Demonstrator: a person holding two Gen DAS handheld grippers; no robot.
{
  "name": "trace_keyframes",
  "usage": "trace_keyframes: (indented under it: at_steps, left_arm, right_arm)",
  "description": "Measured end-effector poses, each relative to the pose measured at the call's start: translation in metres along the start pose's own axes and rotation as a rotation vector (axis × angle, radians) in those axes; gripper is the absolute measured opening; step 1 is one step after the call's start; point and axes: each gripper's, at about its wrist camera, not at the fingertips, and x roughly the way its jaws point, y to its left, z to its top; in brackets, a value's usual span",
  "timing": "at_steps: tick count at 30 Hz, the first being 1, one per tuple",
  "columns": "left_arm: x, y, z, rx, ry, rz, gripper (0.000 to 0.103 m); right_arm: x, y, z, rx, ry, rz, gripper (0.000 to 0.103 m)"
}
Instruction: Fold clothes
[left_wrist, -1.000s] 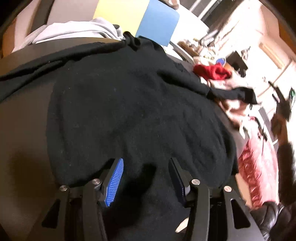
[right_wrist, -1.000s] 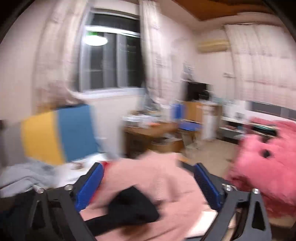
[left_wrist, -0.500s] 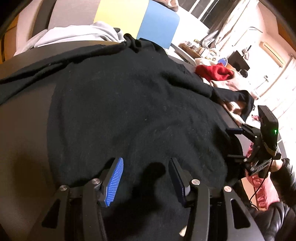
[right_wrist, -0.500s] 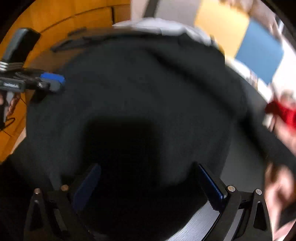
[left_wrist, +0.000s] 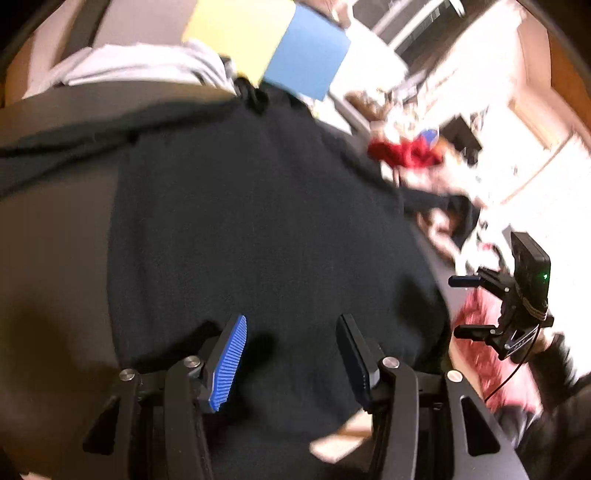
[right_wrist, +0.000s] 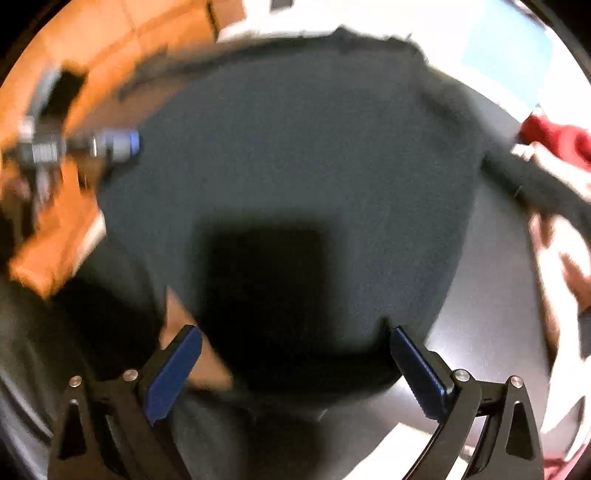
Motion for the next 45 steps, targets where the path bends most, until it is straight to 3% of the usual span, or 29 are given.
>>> trace_keyframes:
  at_steps: [5, 8, 13, 16, 21, 25, 27, 30, 35, 37, 40, 45]
  left_arm:
    - [0.025, 0.018, 0.041, -0.018, -0.034, 0.054, 0.052]
    - [0.045, 0.027, 0.065, -0.014, -0.033, 0.092, 0.052]
    - [0.053, 0.031, 0.049, 0.021, -0.033, 0.13, 0.049]
    - [0.044, 0.039, 0.049, -0.04, -0.039, 0.092, 0.049]
    - [0.062, 0.041, 0.099, -0.107, -0.099, -0.135, 0.051]
    - [0.109, 0.037, 0.146, -0.057, -0.07, -0.133, 0.051]
    - [0.131, 0.044, 0.169, -0.048, -0.067, -0.095, 0.051]
    - [0.137, 0.073, 0.207, -0.09, -0.153, 0.022, 0.05]
    - [0.061, 0.167, 0.231, -0.353, -0.395, 0.277, 0.05]
    - [0.013, 0.202, 0.217, -0.444, -0.478, 0.347, 0.05]
    - [-0.046, 0.235, 0.183, -0.533, -0.542, 0.411, 0.051]
    - [-0.125, 0.267, 0.098, -0.629, -0.563, 0.593, 0.051]
  right_arm:
    - [0.0, -0.028, 0.075, 0.064, -0.222, -0.045, 0.103]
    - [0.03, -0.036, 0.122, 0.113, -0.279, -0.03, 0.103]
    - [0.092, -0.043, 0.127, 0.157, -0.224, -0.065, 0.103]
    - [0.09, -0.068, 0.106, 0.249, -0.289, -0.044, 0.103]
    - [0.081, -0.087, 0.088, 0.364, -0.372, 0.068, 0.103]
    - [0.087, -0.078, 0.092, 0.343, -0.355, 0.033, 0.103]
    - [0.091, -0.084, 0.095, 0.339, -0.353, 0.03, 0.103]
    - [0.097, -0.093, 0.097, 0.345, -0.36, 0.047, 0.103]
    - [0.095, -0.101, 0.093, 0.363, -0.378, 0.084, 0.103]
    - [0.096, -0.102, 0.092, 0.369, -0.388, 0.096, 0.103]
    - [0.096, -0.105, 0.091, 0.378, -0.396, 0.111, 0.103]
    - [0.095, -0.103, 0.09, 0.381, -0.399, 0.113, 0.103]
